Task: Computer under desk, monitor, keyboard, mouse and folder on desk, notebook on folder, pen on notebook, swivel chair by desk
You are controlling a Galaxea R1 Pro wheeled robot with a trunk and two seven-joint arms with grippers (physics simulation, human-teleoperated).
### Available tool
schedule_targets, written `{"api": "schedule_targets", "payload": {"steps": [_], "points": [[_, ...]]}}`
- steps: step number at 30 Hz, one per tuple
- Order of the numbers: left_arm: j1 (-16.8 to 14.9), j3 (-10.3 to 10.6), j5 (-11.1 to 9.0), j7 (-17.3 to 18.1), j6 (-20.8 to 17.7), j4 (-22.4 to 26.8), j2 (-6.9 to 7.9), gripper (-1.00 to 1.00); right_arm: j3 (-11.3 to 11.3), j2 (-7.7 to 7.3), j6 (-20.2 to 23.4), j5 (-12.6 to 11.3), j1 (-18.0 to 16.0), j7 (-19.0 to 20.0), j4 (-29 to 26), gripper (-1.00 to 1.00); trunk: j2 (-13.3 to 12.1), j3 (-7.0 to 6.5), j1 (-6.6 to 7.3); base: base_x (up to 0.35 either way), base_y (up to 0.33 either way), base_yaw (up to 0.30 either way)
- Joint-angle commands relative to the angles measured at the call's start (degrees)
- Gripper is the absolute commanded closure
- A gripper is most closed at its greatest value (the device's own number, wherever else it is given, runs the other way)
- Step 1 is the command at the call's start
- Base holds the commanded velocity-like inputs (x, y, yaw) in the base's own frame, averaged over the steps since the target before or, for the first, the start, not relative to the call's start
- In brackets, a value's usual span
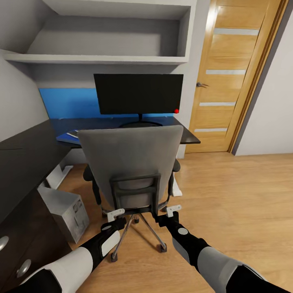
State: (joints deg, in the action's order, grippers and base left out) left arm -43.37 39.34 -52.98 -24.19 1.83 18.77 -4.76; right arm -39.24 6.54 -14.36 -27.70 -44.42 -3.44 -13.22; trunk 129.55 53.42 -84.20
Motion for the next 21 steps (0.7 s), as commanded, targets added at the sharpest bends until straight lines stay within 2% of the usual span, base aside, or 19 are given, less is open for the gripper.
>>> {"api": "schedule_targets", "payload": {"steps": [1, 5, 21], "points": [[-0.05, 0.48, -0.54, -0.37, 0.19, 0.04, 0.03, -1.00, -0.49, 0.02, -0.17, -0.31, -0.05, -0.34, 0.03, -1.00, 0.02, 0.05, 0.01, 0.022, 0.000, 0.000], [-0.05, 0.47, -0.54, -0.40, 0.19, 0.04, 0.09, -1.00, -0.49, 0.05, -0.15, -0.26, -0.05, -0.34, 0.03, -1.00, 0.02, 0.05, 0.01, -0.047, 0.000, 0.000], [-0.05, 0.47, -0.48, -0.42, 0.19, 0.04, 0.07, -1.00, -0.49, 0.05, -0.14, -0.25, -0.05, -0.34, 0.12, -1.00, 0.02, 0.05, 0.01, -0.327, 0.000, 0.000]]}}
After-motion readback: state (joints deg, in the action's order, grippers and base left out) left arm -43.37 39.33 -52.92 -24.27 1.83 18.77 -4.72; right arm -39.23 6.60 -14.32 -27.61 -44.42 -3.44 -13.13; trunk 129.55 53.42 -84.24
